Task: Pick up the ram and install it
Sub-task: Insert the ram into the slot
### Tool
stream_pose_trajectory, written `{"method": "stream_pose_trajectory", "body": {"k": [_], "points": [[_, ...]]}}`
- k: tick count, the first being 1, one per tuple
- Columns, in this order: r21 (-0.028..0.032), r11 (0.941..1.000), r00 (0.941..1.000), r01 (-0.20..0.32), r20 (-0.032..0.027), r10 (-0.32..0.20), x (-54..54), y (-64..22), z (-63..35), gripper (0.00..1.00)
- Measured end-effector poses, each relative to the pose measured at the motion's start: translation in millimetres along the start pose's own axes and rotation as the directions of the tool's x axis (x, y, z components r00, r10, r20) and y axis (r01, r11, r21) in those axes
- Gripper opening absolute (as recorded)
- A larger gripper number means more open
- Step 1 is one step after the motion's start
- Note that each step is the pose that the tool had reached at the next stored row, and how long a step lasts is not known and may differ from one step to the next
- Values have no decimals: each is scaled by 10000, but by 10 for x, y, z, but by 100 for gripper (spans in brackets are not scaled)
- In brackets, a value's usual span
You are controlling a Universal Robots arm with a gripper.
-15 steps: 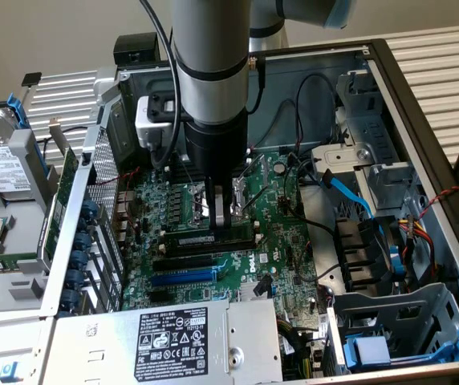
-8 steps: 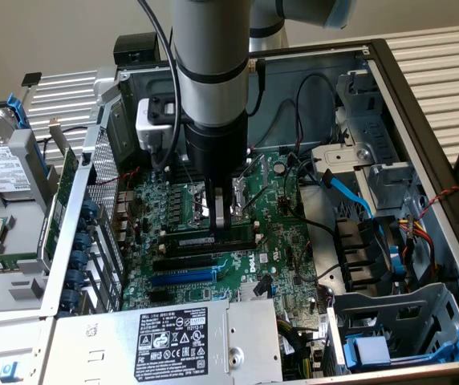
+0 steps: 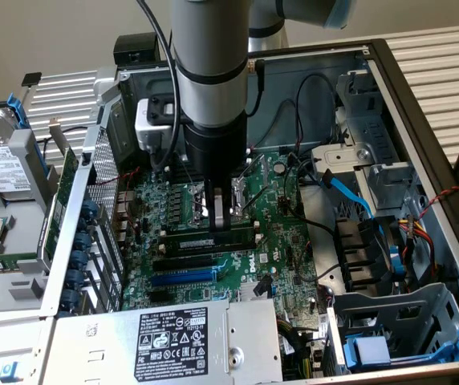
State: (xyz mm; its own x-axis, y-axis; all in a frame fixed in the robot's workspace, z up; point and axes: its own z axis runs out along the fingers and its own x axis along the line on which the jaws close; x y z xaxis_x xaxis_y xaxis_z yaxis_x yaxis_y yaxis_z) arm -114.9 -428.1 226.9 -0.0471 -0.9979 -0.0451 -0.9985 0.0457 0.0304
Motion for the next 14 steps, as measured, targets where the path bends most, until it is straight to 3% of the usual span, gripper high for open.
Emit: {"method": "stream_pose_trajectory", "body": {"k": [14], "points": [[0,10000,10000,-1,0,1,-5,31,-133,27]]}}
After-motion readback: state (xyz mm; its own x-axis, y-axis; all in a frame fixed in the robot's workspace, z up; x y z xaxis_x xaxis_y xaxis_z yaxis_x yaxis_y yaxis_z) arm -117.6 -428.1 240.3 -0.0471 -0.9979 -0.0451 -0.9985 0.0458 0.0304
